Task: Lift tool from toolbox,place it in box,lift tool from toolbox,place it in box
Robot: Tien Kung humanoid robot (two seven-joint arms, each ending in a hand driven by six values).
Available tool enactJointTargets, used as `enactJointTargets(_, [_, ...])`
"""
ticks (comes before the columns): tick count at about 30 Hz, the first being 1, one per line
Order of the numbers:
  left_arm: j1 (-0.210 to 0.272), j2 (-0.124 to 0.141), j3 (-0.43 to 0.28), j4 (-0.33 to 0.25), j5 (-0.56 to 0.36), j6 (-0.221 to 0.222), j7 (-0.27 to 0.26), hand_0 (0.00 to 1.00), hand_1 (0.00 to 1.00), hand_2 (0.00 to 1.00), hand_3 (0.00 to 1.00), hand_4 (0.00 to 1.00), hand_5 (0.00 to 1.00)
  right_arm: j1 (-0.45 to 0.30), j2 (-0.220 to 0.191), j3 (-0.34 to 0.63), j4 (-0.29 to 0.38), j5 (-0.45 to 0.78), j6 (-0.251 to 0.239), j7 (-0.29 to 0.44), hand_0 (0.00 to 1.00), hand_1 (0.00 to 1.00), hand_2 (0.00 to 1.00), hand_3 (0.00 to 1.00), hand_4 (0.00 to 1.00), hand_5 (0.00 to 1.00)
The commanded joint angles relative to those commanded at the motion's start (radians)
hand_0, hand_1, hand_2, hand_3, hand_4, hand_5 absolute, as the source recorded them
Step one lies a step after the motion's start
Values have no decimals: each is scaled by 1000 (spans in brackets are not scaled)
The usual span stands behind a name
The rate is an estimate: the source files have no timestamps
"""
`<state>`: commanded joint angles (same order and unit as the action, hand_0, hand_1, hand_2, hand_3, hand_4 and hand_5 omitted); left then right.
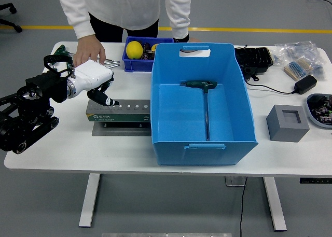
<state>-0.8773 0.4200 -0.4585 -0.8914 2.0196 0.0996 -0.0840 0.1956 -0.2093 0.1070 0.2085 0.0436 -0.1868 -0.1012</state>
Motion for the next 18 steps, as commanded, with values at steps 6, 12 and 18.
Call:
enactJointTargets(6, [7, 5, -24, -9, -13, 47, -23, 113, 2, 13, 41, 870, 427, -2, 1, 1, 0, -1, 0, 0, 698, 705, 756, 606, 839, 724])
enactJointTargets(12, [13, 13, -69, -34, -29, 51, -42, 111, 2, 7, 39, 854, 428, -1, 1, -2, 0, 4, 0, 1, 698, 705, 756, 606, 839, 724])
enactJointTargets(18, [19, 27, -142, -96, -39, 41, -46, 111, 2, 7, 38, 818, 416, 0, 0, -5, 0, 8, 0, 2, 698, 705, 756, 609, 839, 725])
